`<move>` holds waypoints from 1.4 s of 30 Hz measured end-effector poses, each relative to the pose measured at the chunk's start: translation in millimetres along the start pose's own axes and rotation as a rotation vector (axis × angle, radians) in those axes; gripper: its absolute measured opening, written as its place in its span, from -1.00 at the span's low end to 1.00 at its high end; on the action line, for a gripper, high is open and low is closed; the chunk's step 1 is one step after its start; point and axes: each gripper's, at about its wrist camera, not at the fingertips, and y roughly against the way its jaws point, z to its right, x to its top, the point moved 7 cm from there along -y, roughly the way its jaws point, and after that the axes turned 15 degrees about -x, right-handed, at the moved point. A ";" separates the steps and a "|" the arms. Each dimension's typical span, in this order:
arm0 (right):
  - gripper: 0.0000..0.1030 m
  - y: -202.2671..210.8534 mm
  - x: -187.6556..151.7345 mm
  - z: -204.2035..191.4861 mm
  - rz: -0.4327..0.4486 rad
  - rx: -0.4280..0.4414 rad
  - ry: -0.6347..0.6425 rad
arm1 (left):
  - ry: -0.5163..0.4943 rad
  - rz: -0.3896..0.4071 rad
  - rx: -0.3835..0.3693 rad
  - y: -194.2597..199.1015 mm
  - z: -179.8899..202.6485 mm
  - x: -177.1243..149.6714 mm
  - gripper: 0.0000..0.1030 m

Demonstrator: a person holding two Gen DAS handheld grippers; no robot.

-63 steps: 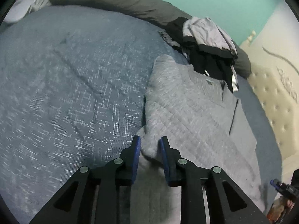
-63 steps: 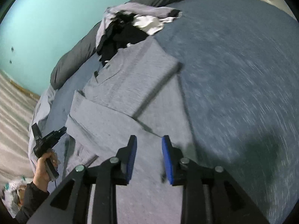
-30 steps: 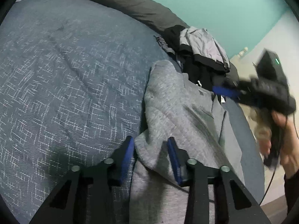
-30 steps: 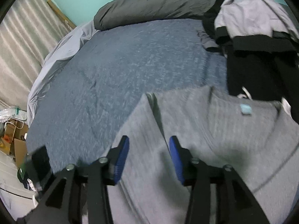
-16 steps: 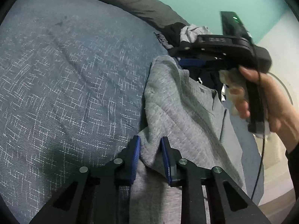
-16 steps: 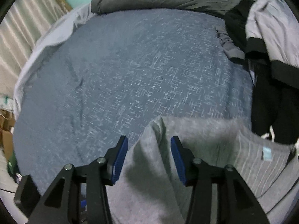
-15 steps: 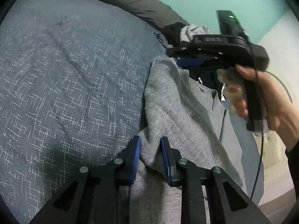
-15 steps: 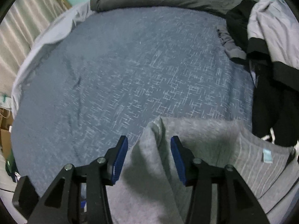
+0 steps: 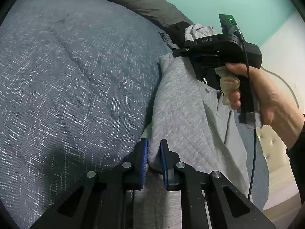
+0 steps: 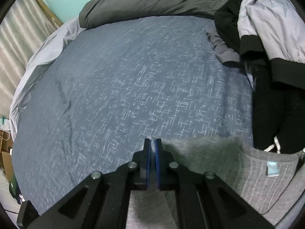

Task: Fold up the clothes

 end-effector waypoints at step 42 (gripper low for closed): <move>-0.84 29.3 1.9 -8.2 0.125 0.036 0.068 | 0.013 0.004 0.017 21.5 5.0 -0.9 -0.70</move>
